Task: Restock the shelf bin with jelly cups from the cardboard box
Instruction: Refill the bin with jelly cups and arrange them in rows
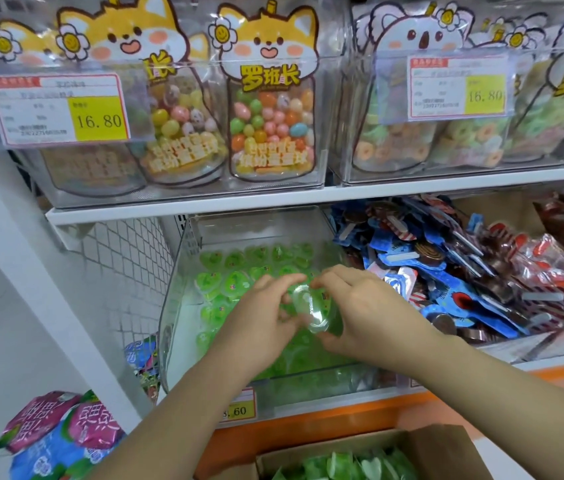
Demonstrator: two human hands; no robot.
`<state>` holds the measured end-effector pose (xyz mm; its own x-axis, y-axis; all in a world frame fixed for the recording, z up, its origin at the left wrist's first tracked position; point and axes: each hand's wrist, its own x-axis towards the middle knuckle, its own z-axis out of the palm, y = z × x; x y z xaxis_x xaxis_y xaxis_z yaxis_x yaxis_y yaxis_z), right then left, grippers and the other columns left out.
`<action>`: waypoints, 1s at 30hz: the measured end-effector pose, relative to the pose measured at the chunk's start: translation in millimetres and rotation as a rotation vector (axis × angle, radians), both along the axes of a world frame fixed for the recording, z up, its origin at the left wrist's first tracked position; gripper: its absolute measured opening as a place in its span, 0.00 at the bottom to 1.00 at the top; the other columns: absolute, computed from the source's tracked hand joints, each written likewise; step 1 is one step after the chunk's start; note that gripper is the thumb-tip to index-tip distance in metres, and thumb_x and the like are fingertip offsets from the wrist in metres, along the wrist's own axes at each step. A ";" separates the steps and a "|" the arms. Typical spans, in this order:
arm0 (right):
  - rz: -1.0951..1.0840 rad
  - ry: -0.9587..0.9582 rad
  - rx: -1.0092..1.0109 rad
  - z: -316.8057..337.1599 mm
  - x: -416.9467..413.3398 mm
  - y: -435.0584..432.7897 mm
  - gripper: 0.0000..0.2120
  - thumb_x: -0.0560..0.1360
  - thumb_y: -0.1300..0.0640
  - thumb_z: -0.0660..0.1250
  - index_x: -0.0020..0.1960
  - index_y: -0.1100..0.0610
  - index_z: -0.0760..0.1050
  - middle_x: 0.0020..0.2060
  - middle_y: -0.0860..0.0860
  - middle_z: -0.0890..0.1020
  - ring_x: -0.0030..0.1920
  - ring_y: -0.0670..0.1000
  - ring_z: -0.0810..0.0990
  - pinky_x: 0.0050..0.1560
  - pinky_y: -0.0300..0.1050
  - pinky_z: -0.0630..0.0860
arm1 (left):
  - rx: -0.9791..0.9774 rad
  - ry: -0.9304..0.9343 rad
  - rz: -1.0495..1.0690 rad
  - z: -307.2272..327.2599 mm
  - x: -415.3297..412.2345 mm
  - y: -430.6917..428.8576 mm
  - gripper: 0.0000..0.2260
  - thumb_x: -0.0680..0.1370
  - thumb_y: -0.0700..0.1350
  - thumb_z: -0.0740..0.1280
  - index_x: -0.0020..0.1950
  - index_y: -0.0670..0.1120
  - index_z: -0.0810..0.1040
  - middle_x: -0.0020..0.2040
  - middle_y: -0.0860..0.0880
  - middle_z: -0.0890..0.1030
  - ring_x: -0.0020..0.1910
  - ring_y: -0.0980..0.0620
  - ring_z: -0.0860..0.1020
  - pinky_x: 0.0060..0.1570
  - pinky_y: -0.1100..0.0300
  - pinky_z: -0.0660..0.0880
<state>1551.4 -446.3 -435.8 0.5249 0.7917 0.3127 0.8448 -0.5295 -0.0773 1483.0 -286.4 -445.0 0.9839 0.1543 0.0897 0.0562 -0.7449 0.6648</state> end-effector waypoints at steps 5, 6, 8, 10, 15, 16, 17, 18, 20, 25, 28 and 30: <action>0.032 0.118 0.111 6.8 -1.7 -7.6 0.27 0.66 0.49 0.75 0.59 0.56 0.70 0.51 0.51 0.77 0.51 0.52 0.75 0.48 0.45 0.73 | 0.377 0.012 -0.145 13.0 -3.2 -3.2 0.30 0.72 0.58 0.70 0.72 0.60 0.63 0.67 0.63 0.57 0.60 0.59 0.70 0.58 0.54 0.73; 0.043 0.138 0.128 7.9 -1.8 -9.2 0.27 0.66 0.49 0.75 0.59 0.56 0.69 0.51 0.50 0.77 0.51 0.51 0.75 0.48 0.43 0.73 | 0.342 0.022 -0.173 14.8 -1.5 -2.7 0.32 0.72 0.56 0.71 0.73 0.59 0.62 0.68 0.64 0.59 0.61 0.59 0.70 0.60 0.54 0.72; 0.058 0.166 0.153 9.1 -2.3 -11.6 0.26 0.66 0.48 0.75 0.58 0.55 0.69 0.49 0.47 0.76 0.48 0.46 0.73 0.45 0.37 0.70 | 0.315 0.022 -0.208 18.5 -0.1 -3.6 0.32 0.72 0.55 0.71 0.73 0.59 0.62 0.67 0.62 0.65 0.61 0.59 0.70 0.61 0.56 0.71; 0.061 0.211 0.170 9.3 -3.3 -13.9 0.26 0.66 0.46 0.75 0.58 0.53 0.69 0.46 0.42 0.72 0.45 0.39 0.67 0.42 0.29 0.66 | 0.349 0.007 -0.221 19.8 -0.4 -4.2 0.32 0.72 0.55 0.71 0.73 0.58 0.62 0.66 0.61 0.68 0.59 0.59 0.71 0.60 0.57 0.70; 0.094 0.289 0.227 5.9 -2.3 -18.6 0.24 0.67 0.47 0.75 0.56 0.45 0.64 0.51 0.38 0.71 0.50 0.37 0.68 0.48 0.30 0.69 | 0.265 0.049 -0.226 26.8 2.5 -1.6 0.34 0.68 0.56 0.74 0.72 0.54 0.66 0.60 0.60 0.71 0.53 0.61 0.73 0.56 0.62 0.72; 0.115 0.286 0.228 5.7 -1.9 -19.6 0.25 0.67 0.48 0.75 0.56 0.44 0.63 0.54 0.39 0.71 0.52 0.38 0.70 0.51 0.35 0.72 | 0.185 0.064 -0.223 28.6 3.1 -0.4 0.34 0.67 0.55 0.76 0.71 0.53 0.68 0.58 0.60 0.72 0.52 0.61 0.74 0.55 0.63 0.73; 0.138 0.270 0.229 5.0 -1.6 -20.7 0.25 0.68 0.48 0.74 0.56 0.44 0.63 0.58 0.40 0.69 0.54 0.40 0.71 0.52 0.40 0.74 | 0.103 0.074 -0.220 30.0 3.2 0.4 0.34 0.65 0.55 0.77 0.69 0.52 0.70 0.56 0.59 0.73 0.51 0.61 0.75 0.54 0.63 0.74; 0.158 0.244 0.234 4.5 -1.9 -21.9 0.24 0.69 0.48 0.73 0.57 0.46 0.63 0.60 0.41 0.66 0.55 0.41 0.71 0.51 0.43 0.75 | 0.028 0.084 -0.215 31.0 2.4 0.6 0.35 0.63 0.56 0.76 0.68 0.52 0.72 0.56 0.59 0.73 0.51 0.61 0.75 0.54 0.63 0.75; 0.197 0.186 0.270 3.2 -3.3 -24.0 0.22 0.69 0.47 0.69 0.57 0.49 0.63 0.61 0.44 0.63 0.54 0.44 0.72 0.48 0.48 0.77 | -0.082 0.096 -0.182 31.2 0.9 -0.5 0.32 0.62 0.57 0.75 0.65 0.53 0.75 0.57 0.60 0.74 0.51 0.62 0.76 0.51 0.65 0.76; 0.256 0.112 0.382 -6.3 -4.1 -23.2 0.17 0.71 0.48 0.63 0.55 0.50 0.62 0.61 0.47 0.65 0.51 0.53 0.77 0.39 0.54 0.78 | -0.335 0.113 -0.080 26.6 1.0 -6.2 0.22 0.67 0.49 0.76 0.60 0.54 0.77 0.61 0.59 0.75 0.49 0.59 0.81 0.54 0.57 0.78; 0.257 0.105 0.419 -11.6 -5.4 -21.0 0.17 0.70 0.47 0.65 0.54 0.51 0.62 0.58 0.46 0.66 0.52 0.50 0.75 0.41 0.50 0.76 | -0.351 0.109 -0.083 21.5 0.0 -8.1 0.19 0.68 0.50 0.77 0.55 0.59 0.77 0.61 0.59 0.76 0.48 0.56 0.81 0.57 0.51 0.76; 0.239 0.115 0.428 -14.8 -7.2 -20.1 0.17 0.70 0.47 0.65 0.54 0.51 0.63 0.57 0.45 0.67 0.52 0.48 0.74 0.42 0.47 0.75 | -0.293 0.087 -0.059 18.2 0.7 -9.5 0.16 0.68 0.51 0.76 0.52 0.61 0.77 0.59 0.59 0.77 0.49 0.56 0.79 0.57 0.54 0.74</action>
<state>1544.2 -466.4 -450.6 0.3953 0.7072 0.5862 0.9115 -0.2230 -0.3455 1483.7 -295.9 -426.8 0.9940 0.1037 -0.0355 0.0850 -0.5256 0.8465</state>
